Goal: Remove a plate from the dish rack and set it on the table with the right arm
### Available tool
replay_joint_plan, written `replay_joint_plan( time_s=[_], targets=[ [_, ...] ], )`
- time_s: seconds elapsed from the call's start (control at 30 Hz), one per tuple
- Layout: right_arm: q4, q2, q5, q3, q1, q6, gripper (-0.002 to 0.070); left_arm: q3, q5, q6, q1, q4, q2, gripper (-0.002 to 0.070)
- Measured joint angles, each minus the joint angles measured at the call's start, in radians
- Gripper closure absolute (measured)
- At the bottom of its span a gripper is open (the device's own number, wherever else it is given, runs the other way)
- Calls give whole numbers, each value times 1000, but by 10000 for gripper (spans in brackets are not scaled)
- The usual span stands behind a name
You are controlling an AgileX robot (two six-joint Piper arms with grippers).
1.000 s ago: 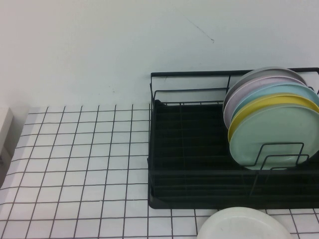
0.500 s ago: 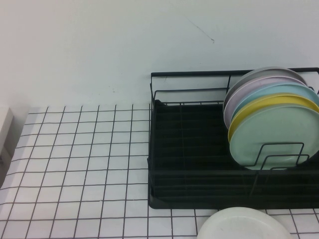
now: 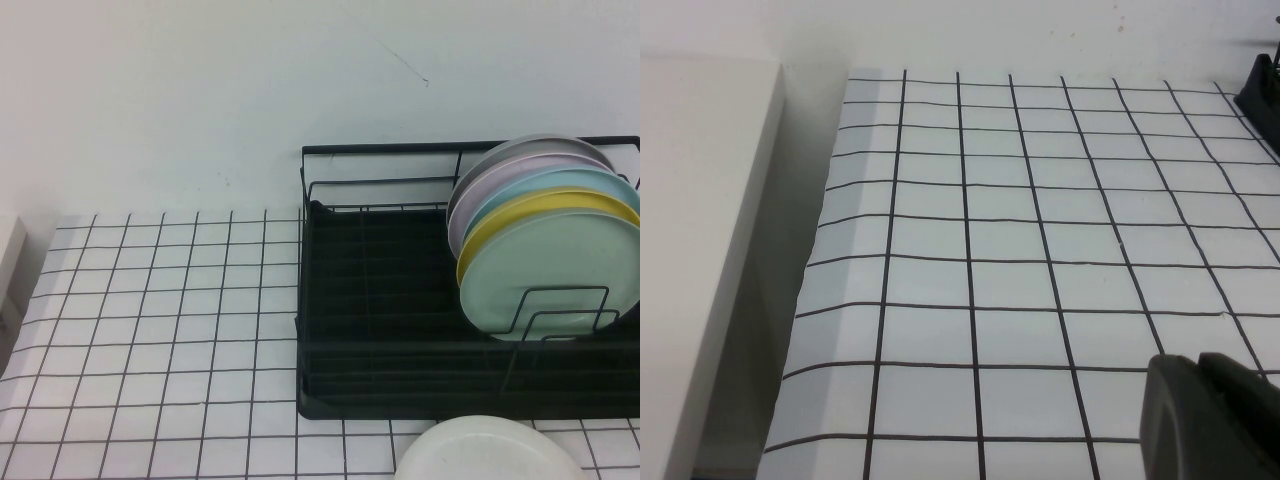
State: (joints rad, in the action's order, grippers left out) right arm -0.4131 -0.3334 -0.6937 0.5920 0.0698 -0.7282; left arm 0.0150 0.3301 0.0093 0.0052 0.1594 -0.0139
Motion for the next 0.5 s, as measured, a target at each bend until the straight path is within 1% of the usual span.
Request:
replay_joint_plan(
  time_s=[0.1,0.23,0.27,0.33,0.4,0.5],
  targets=[
    [39,43,200,-141,-5,25,678,0,0,0,0,0,0,678],
    [238,152,385,-297,-64,201,678,0,0,0,0,0,0,678],
    [300,186,414,-331,-89,275,678,0,0,0,0,0,0,678],
    [363,231,430,-401,-139,356,678,0,0,0,0,0,0,678],
    [400,271,434,-468,-169,395,678,0,0,0,0,0,0,678],
    [413,310,436,-569,-179,448,678,0,0,0,0,0,0,678]
  ],
)
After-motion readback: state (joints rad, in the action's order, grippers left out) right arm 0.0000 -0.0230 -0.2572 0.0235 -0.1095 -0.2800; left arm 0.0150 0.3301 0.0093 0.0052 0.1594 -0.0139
